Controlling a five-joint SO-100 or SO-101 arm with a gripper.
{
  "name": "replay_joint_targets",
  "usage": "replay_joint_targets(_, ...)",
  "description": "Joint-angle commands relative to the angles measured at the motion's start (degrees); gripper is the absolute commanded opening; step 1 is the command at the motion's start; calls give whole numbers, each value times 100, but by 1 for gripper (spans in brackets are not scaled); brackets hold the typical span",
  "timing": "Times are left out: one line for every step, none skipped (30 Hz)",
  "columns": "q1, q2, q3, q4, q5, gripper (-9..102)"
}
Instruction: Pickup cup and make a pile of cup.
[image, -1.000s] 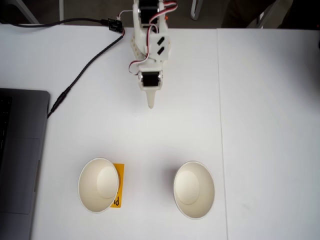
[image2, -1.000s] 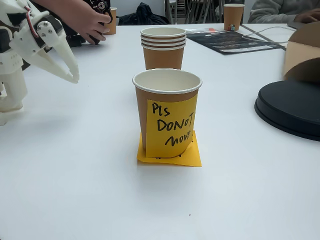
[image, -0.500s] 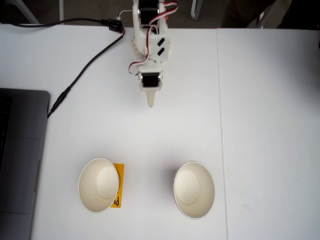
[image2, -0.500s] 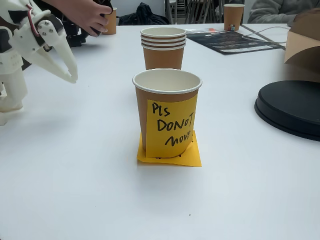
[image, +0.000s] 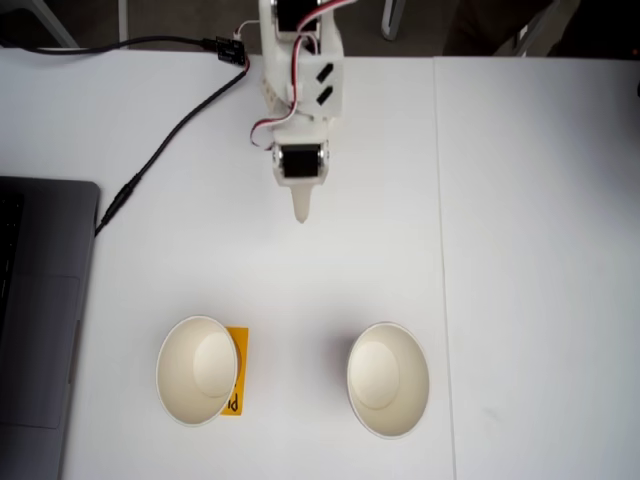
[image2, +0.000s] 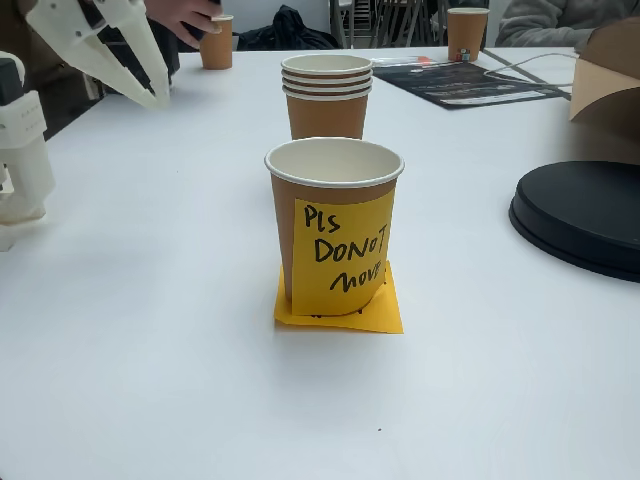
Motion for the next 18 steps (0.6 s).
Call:
replay_joint_targets(9,-668,-1283,35,26,-6)
replay_joint_targets(18,-826,-1503,53,26,-6)
replay_joint_targets(26,-993,-1731,53,26,-6)
replay_joint_targets(35,-1134,-1934,70,26,-6)
replay_joint_targets(35,-1283,-2145,70,26,-6)
replay_joint_targets(35,-1433,-2347,79,26,-6)
replay_joint_targets(44,-1573,-2531,79,26,-6)
replay_joint_targets(44,-1714,-2707,88,26,-6)
replay_joint_targets(44,-1837,-2892,88,26,-6)
replay_joint_targets(44,-1951,-3067,88,26,-6)
replay_joint_targets(44,-2074,-3243,88,26,-6)
replay_joint_targets(44,-2188,-3410,88,26,-6)
replay_joint_targets(53,-2303,-3595,88,26,-6)
replay_joint_targets(53,-2417,-3762,88,26,-6)
replay_joint_targets(53,-2522,-3929,88,26,-6)
replay_joint_targets(53,-2628,-4096,88,26,-6)
replay_joint_targets(53,-2742,-4245,88,26,-6)
replay_joint_targets(62,-2848,-4377,88,26,-6)
